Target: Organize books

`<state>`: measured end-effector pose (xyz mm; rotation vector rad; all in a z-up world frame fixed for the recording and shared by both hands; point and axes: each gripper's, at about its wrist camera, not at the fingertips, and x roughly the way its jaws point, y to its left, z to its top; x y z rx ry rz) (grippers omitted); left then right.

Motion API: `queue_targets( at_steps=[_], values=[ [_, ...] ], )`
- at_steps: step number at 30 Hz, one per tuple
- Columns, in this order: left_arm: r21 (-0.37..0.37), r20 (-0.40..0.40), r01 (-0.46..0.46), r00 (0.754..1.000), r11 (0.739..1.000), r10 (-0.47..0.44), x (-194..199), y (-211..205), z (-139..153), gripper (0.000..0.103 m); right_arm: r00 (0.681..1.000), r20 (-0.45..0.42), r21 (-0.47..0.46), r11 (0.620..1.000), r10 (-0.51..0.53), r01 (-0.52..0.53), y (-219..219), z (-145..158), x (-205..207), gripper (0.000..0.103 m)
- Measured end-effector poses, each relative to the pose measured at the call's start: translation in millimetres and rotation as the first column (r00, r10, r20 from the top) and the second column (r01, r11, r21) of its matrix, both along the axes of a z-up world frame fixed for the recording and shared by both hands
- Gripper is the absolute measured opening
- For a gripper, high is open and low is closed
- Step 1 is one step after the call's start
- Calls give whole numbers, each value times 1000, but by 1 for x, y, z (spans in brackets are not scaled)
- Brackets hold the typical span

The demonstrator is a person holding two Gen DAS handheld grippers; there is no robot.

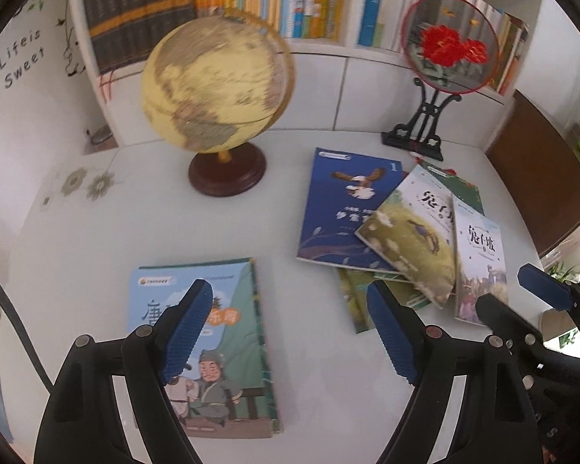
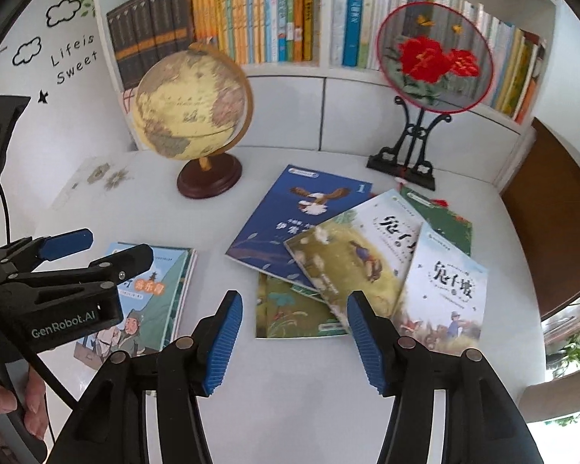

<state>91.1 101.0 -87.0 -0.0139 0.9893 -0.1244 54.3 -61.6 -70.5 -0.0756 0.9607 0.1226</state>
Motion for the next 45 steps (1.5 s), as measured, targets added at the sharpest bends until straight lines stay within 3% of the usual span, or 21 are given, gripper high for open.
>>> queue_targets(
  at_steps=[13,27,35,45],
  values=[
    [16,-28,51,998,999,-50,14,-71,-2,81,999,-4,35,998,-45,45,-72,-2,2,65],
    [75,-18,115,993,991,-114,29,-161,-18,81,985,-49,89,982,-164,168,-178,-36,7,65],
    [91,-74,137,989,986,-130,42,-194,-46,81,970,-111,145,962,-215,230,-219,-67,15,65],
    [-18,-167,197,966,980,-197,56,-224,-93,80,939,-186,239,914,-290,329,-251,-118,28,65]
  ],
)
